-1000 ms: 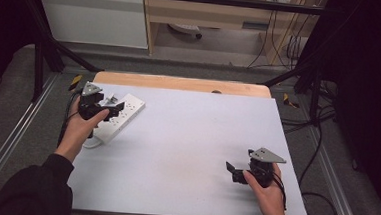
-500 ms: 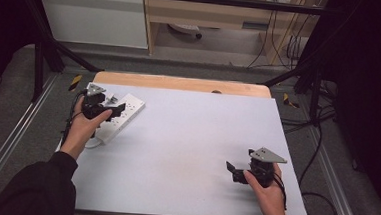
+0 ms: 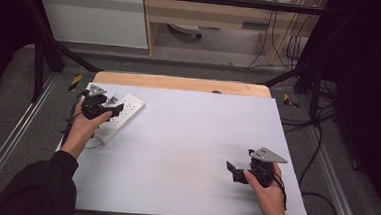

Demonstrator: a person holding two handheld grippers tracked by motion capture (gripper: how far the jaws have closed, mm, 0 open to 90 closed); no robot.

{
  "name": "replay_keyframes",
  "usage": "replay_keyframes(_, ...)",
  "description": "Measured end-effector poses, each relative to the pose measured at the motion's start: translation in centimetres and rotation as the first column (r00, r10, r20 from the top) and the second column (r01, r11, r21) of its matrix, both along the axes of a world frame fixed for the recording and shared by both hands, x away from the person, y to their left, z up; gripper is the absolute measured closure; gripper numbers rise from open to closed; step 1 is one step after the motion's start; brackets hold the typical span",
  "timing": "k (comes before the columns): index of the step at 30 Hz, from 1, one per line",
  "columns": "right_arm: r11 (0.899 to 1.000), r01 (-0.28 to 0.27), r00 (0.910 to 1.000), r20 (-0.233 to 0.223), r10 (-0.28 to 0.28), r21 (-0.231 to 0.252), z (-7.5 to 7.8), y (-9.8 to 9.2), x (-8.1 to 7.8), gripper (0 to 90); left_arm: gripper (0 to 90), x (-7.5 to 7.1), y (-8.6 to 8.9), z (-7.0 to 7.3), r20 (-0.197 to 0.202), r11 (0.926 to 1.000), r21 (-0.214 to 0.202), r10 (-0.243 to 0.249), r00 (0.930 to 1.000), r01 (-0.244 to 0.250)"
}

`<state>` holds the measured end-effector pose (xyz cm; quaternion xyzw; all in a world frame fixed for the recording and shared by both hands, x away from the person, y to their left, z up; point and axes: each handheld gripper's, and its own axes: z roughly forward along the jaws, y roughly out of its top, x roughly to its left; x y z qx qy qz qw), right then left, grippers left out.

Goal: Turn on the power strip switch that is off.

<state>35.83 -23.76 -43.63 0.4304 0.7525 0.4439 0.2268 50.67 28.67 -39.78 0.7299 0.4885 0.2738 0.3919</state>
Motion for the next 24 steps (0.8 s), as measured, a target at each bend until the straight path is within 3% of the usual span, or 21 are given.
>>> replay_keyframes(11, 1.000, -0.001, 1.0000, -0.002, 0.001, 0.000, 0.0, -0.1, 0.0, 3.9, 53.3, 0.5, 0.8, -0.6, -0.033, 0.9993, 0.026, 0.029, 0.9990, -0.028)
replay_keyframes(20, 1.000, -0.001, 1.0000, 0.006, 0.001, 0.000, 0.0, -0.2, 0.1, 4.0, 65.0, 1.2, 1.3, -1.6, -0.077, 0.9991, 0.004, 0.043, 0.9961, -0.042)
replay_keyframes(24, 1.000, -0.001, 1.0000, 0.005, 0.001, 0.003, 0.0, -0.2, 0.1, 4.0, 72.0, 1.4, 1.4, -1.8, -0.078, 0.9992, -0.005, 0.039, 0.9962, -0.040)
